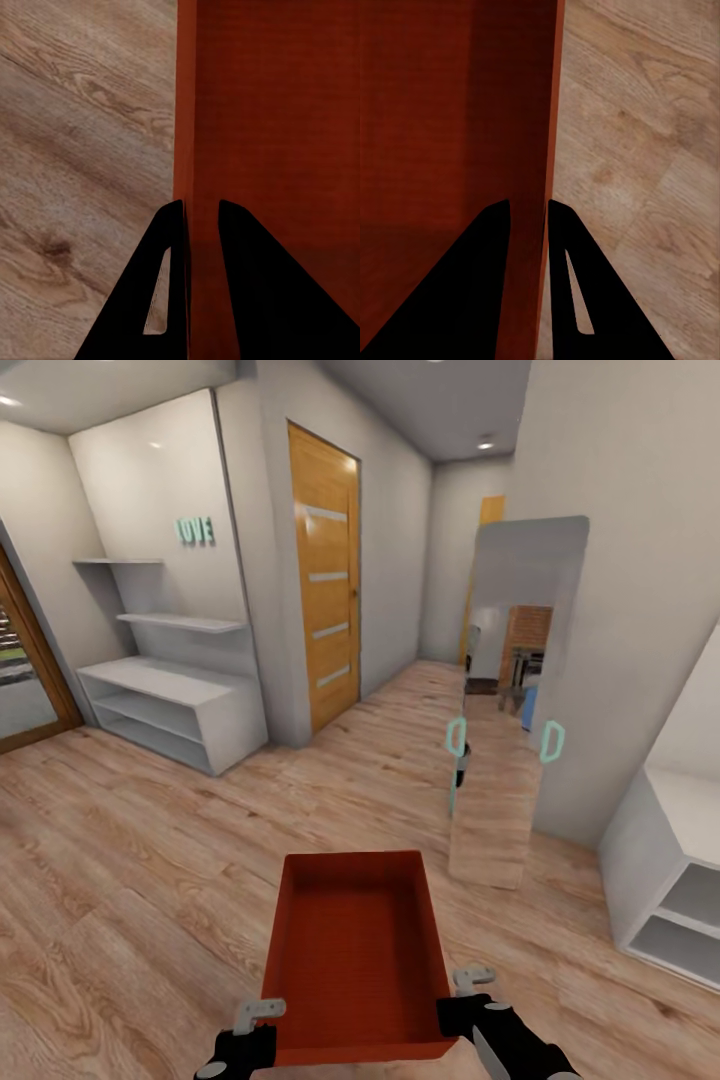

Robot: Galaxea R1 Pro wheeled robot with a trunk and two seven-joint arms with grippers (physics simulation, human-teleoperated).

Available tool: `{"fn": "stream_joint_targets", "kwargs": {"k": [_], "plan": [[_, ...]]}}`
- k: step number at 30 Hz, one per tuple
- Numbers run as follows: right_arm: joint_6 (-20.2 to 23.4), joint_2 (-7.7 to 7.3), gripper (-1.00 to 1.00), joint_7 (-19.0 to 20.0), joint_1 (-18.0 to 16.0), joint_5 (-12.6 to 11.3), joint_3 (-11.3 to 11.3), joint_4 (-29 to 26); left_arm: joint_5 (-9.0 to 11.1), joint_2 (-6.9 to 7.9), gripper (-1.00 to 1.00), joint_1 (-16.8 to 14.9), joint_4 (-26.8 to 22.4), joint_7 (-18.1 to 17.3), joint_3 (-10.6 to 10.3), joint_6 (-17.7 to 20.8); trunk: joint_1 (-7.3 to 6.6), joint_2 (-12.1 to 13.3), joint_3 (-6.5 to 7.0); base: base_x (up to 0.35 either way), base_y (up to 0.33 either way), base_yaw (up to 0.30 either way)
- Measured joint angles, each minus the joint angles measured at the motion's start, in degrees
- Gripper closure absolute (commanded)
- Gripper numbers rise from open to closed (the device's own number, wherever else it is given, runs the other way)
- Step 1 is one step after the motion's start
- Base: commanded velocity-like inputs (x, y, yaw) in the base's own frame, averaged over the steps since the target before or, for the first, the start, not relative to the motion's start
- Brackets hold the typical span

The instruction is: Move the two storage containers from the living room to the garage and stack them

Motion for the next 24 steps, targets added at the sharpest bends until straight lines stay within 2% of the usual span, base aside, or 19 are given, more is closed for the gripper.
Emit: {"fn": "stream_joint_targets", "kwargs": {"k": [11, 24], "plan": [[0.0, -0.01, 1.00, 0.0, 0.0, 0.0, 0.0, 0.0, -0.1, -0.01, 1.00, 0.0, 0.0, 0.0, 0.1, 0.0, 0.00, 0.0, 0.00, 0.334, 0.132, 0.000], [0.0, -0.01, 1.00, 0.0, 0.0, 0.0, 0.0, 0.0, -0.1, -0.02, 1.00, 0.0, 0.0, 0.0, 0.1, 0.0, 0.01, 0.0, 0.00, 0.279, 0.217, 0.000]]}}
